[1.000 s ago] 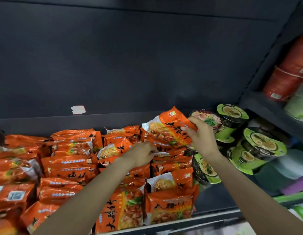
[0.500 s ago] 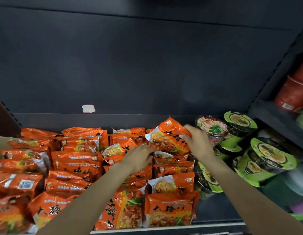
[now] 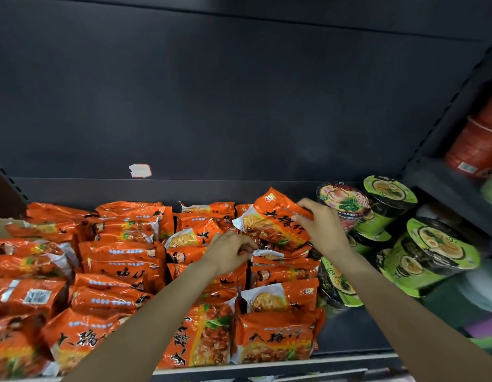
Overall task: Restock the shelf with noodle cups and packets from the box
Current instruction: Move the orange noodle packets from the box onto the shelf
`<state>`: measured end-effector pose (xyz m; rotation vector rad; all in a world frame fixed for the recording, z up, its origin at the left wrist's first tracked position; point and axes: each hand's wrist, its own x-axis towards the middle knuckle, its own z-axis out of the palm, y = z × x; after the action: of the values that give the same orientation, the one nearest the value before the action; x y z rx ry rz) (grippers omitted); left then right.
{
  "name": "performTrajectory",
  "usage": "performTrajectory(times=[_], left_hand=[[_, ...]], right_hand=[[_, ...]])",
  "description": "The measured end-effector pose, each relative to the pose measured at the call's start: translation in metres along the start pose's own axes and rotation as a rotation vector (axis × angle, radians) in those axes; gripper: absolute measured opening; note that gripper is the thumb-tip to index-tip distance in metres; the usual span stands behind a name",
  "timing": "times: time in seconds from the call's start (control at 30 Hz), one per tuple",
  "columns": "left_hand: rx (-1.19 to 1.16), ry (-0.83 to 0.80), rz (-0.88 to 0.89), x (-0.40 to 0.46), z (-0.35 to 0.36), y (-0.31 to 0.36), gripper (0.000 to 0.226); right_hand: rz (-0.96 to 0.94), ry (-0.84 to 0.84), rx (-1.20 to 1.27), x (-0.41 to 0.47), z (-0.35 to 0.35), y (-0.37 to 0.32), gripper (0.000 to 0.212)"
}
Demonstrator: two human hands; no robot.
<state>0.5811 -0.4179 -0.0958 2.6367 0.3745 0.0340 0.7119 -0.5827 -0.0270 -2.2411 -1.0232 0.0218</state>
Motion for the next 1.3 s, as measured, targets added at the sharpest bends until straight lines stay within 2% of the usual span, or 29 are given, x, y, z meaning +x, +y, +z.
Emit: performTrajectory(times=[0.13,0.23,0.33,0.53,0.7,0.77,0.87,0.93,1.13,1.3], left_hand=[[0.001,0.009,0.102,-0.006,-0.005,0.001,0.028],[-0.022,0.007,0.14,-0.011,-0.009,0.002,0.028],[-0.018,-0.003,0.154,-0.015,-0.011,0.004,0.031],[-0.017,-0.039,0.148,-0.022,-0.01,0.001,0.035],[-0.021,-0.071,0.133,-0.025,-0.008,0.002,0.038],[-0.015,-0.079,0.129,-0.026,-0.008,0.001,0.039],[-0.008,-0.088,0.117,-0.026,-0.007,0.0,0.04],[-0.012,-0.088,0.107,-0.024,-0.006,0.001,0.04],[-0.035,-0.091,0.08,-0.018,-0.006,0.006,0.039],[-0.056,-0.097,0.048,-0.017,-0.006,0.006,0.038]], right_hand=[[-0.037,0.009,-0.042,-0.001,0.003,0.002,0.007],[-0.027,-0.095,-0.056,0.002,0.004,0.005,0.011],[-0.013,-0.185,-0.097,0.008,0.007,0.007,0.018],[0.016,-0.232,-0.138,0.014,0.015,0.008,0.024],[0.051,-0.38,-0.217,0.01,0.031,0.015,0.012],[0.062,-0.378,-0.184,0.005,0.035,0.018,0.021],[0.04,-0.293,-0.159,-0.005,0.035,0.022,0.048],[0.025,-0.274,-0.126,-0.012,0.034,0.024,0.055],[-0.067,-0.328,-0.219,-0.02,0.042,0.034,0.039],[-0.08,-0.442,-0.261,-0.014,0.046,0.034,0.038]])
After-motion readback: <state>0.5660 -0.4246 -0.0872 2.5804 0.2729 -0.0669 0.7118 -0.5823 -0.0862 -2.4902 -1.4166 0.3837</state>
